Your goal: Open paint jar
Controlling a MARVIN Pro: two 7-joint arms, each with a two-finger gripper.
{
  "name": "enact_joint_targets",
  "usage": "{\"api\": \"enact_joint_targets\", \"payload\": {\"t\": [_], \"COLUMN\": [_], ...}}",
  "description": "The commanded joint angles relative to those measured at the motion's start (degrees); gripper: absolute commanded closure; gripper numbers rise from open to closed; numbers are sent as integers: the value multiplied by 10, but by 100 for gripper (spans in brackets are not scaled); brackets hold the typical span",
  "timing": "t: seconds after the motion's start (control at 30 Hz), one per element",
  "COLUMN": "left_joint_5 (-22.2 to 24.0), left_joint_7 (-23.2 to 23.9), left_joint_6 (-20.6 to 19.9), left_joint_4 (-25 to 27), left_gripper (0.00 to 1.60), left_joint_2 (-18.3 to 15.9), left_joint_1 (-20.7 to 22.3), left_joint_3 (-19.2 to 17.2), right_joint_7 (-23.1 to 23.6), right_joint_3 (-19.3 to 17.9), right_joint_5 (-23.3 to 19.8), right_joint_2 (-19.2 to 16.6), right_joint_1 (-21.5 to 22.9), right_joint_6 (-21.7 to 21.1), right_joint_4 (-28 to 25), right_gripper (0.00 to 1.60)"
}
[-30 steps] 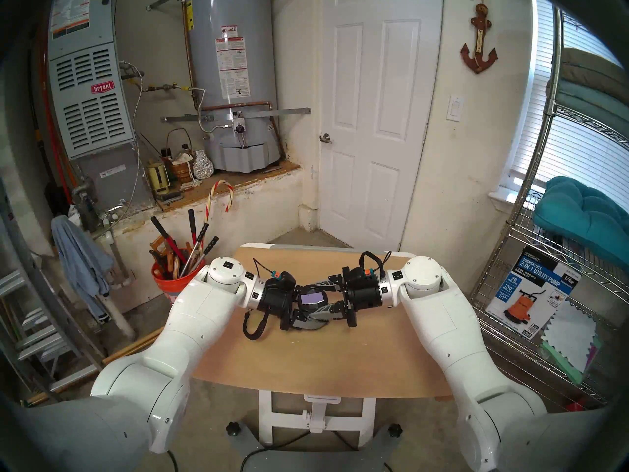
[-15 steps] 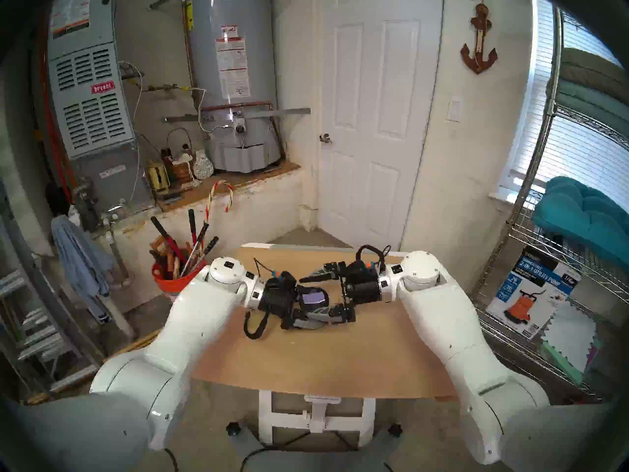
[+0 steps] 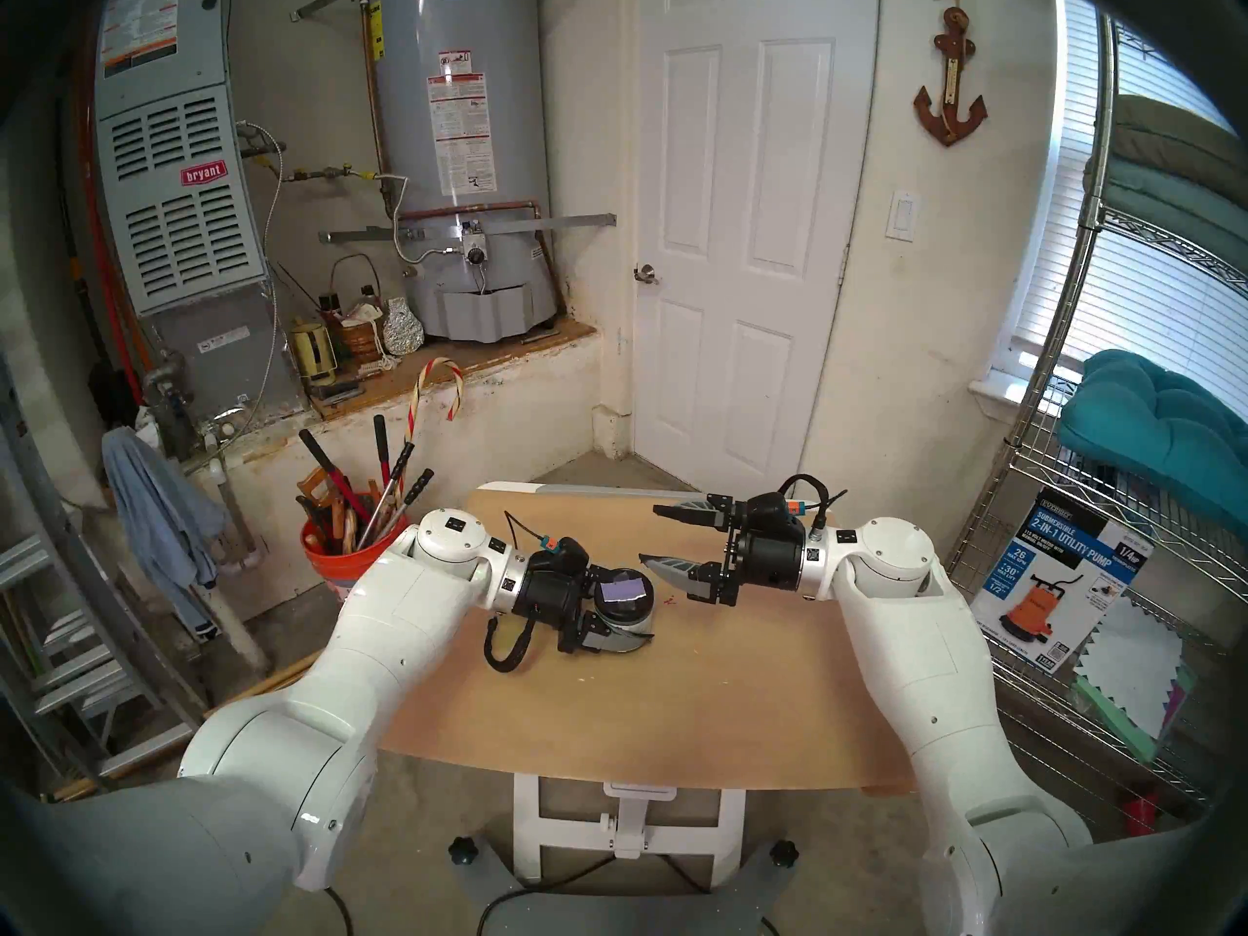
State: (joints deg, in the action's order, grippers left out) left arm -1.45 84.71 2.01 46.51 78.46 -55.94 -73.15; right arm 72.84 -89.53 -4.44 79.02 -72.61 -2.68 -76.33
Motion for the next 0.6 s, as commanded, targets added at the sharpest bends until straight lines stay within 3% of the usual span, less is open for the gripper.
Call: {"api": "enact_joint_targets", "payload": {"t": [0.0,0.57], "left_joint_5": [2,-2], "left_joint_7": [-4,-8], "left_joint_6": [0,0], "left_joint_4": [3,-4], "left_gripper": [160,160], "left_joint_2": [5,9], "left_joint_1": [15,20], "left_joint_3": [-3,-3], "right_joint_7": [-33,-101], "right_joint_3": [-9,-22], "right_joint_5": [7,30], "right_joint_2": [11,52], "right_joint_1": [-54,-166], "right_joint_6": [-17,-47], "right_joint_4": [-63,-185], "right_gripper": [0,0]}}
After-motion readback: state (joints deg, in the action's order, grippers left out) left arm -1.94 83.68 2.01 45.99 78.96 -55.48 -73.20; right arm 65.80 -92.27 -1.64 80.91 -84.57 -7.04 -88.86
